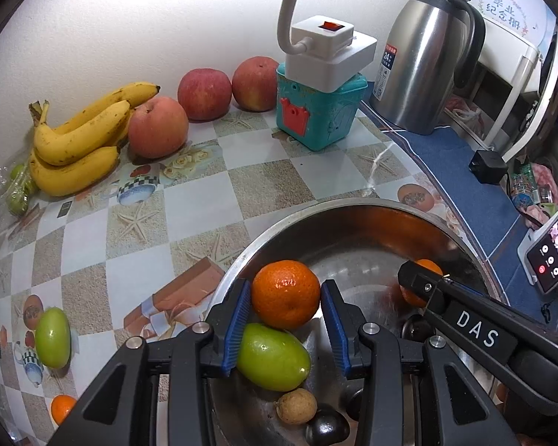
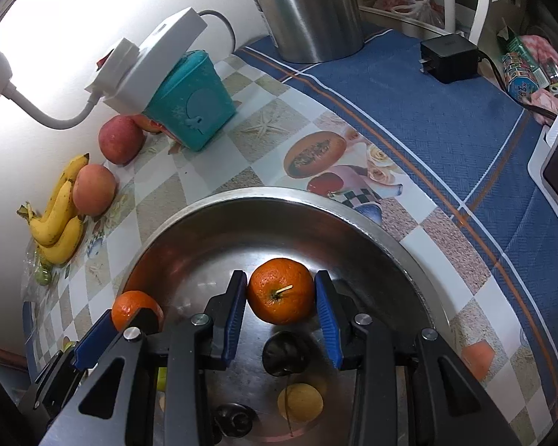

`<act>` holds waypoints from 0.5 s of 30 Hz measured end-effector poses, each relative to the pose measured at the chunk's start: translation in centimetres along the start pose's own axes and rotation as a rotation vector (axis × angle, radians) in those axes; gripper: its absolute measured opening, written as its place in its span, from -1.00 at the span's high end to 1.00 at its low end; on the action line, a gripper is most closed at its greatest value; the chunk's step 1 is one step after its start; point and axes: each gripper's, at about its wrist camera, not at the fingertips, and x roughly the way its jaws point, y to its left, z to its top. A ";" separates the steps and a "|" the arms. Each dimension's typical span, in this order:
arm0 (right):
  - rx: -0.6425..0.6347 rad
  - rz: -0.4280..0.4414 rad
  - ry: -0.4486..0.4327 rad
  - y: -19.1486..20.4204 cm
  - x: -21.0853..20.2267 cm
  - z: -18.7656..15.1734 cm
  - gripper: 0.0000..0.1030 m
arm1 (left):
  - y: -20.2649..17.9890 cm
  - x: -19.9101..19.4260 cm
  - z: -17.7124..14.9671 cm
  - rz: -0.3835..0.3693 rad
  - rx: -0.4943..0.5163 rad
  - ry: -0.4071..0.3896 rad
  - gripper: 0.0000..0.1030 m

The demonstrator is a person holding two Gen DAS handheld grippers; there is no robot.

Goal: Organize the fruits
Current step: 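Lower both mandarins into the basin and open both tools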

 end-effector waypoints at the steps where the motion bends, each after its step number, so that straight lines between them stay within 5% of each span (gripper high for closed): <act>1: -0.001 -0.001 0.003 0.0 0.0 0.0 0.24 | 0.0 0.0 0.0 0.000 0.000 0.001 0.16; 15: -0.035 -0.010 -0.029 0.8 -2.1 0.4 0.15 | 0.5 -2.2 0.7 0.030 -0.008 -0.008 0.02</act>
